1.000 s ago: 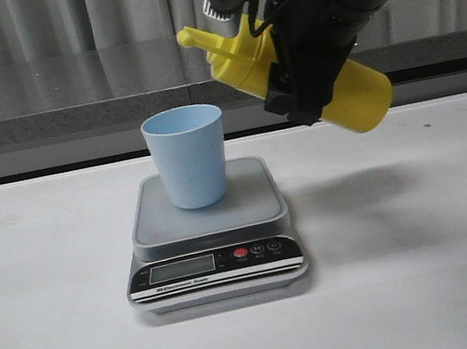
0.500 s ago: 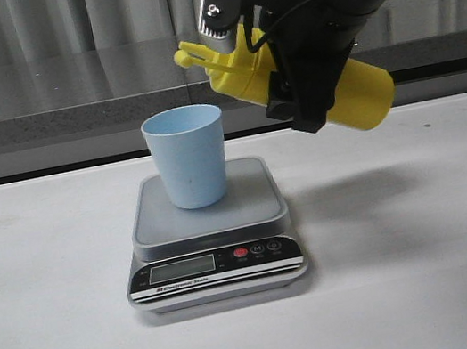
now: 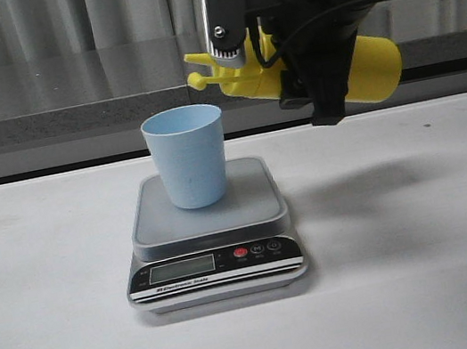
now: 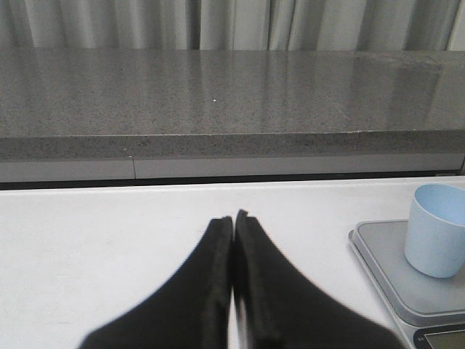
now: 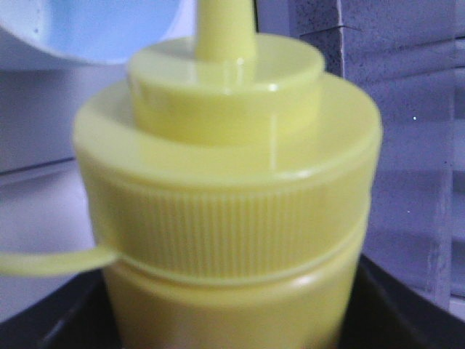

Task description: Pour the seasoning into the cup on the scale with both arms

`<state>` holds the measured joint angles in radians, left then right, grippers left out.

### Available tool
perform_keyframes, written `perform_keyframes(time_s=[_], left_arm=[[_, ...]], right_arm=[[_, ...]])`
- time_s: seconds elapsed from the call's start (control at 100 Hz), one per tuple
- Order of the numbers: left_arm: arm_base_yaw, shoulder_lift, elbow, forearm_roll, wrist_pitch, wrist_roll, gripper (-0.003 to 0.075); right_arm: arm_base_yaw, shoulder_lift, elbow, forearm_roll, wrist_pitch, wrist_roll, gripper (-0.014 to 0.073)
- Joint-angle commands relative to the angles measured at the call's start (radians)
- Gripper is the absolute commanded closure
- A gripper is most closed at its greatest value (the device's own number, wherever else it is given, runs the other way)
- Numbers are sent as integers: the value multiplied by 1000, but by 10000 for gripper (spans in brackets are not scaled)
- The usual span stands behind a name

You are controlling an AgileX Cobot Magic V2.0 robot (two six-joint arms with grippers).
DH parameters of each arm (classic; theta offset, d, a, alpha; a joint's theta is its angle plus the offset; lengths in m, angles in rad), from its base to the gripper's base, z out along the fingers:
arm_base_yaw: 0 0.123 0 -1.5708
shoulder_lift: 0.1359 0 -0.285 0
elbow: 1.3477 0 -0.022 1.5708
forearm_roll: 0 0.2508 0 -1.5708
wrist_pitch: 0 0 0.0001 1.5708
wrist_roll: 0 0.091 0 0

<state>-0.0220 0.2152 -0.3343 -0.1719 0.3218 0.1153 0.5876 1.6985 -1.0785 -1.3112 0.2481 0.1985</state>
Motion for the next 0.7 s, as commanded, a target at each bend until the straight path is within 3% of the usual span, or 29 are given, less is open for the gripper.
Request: perform_keyframes(time_s=[0.0,0.69], left_arm=[[-1,10,-27,-13,-71,-8,740],[-1,10,-27,-13,-71,-8,740]], right_arm=[[3,-49,-34,-75,25,-9,454],[6,-47,-34,-310,64,-9,454]])
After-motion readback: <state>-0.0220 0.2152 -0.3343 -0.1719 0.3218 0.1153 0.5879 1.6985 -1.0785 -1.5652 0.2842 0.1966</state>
